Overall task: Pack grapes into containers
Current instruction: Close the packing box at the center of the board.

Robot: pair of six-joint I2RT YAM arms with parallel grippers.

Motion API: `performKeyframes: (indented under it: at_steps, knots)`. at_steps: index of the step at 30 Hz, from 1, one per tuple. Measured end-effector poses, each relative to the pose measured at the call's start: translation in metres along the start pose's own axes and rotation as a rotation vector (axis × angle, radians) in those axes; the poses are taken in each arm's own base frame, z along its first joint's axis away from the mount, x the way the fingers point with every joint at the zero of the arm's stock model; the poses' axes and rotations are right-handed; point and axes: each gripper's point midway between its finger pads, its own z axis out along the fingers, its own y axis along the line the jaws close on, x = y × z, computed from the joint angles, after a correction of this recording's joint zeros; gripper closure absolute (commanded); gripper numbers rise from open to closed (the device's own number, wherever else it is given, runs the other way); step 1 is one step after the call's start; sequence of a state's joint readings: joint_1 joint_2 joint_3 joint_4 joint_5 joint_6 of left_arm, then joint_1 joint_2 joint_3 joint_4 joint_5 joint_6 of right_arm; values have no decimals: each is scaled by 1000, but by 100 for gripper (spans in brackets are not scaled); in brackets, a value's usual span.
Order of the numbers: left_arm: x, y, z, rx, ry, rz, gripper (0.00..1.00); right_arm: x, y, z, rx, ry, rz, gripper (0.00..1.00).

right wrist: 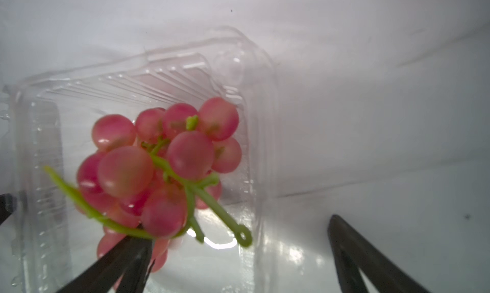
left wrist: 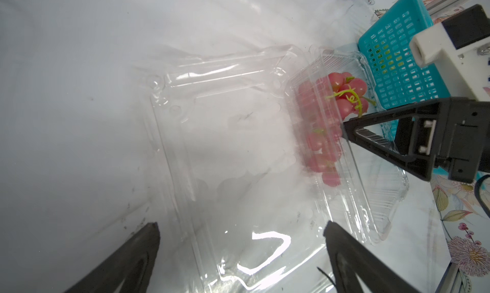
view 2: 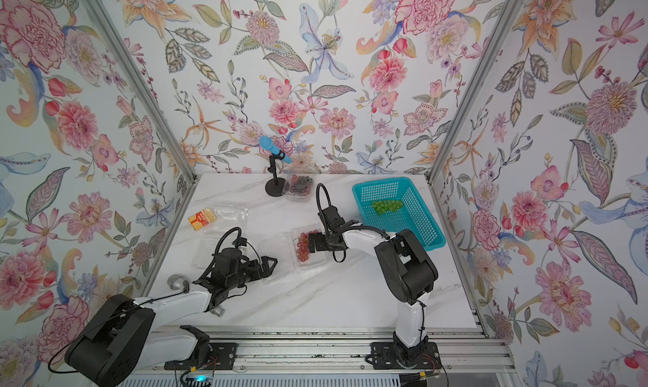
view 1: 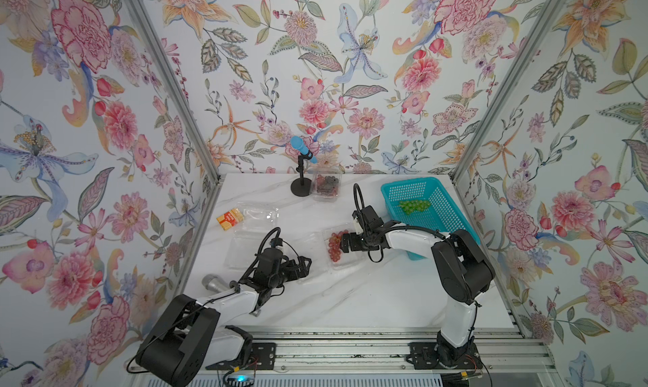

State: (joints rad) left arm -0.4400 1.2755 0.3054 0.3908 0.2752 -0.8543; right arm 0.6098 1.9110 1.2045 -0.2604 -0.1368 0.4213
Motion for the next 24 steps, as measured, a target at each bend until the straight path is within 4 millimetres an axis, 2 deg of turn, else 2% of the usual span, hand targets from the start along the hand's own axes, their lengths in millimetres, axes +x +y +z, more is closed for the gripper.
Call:
performKeyframes:
  at_steps: [10, 19, 24]
  knots:
    - [-3, 4, 7, -10, -19, 2, 0, -17, 29, 12, -91, -33, 78, 0]
    - [-9, 1, 13, -8, -27, 12, 0, -19, 31, 12, -111, -36, 103, 0]
    - [-23, -8, 12, 2, -57, 28, 0, -15, 30, 10, -112, -38, 99, 1]
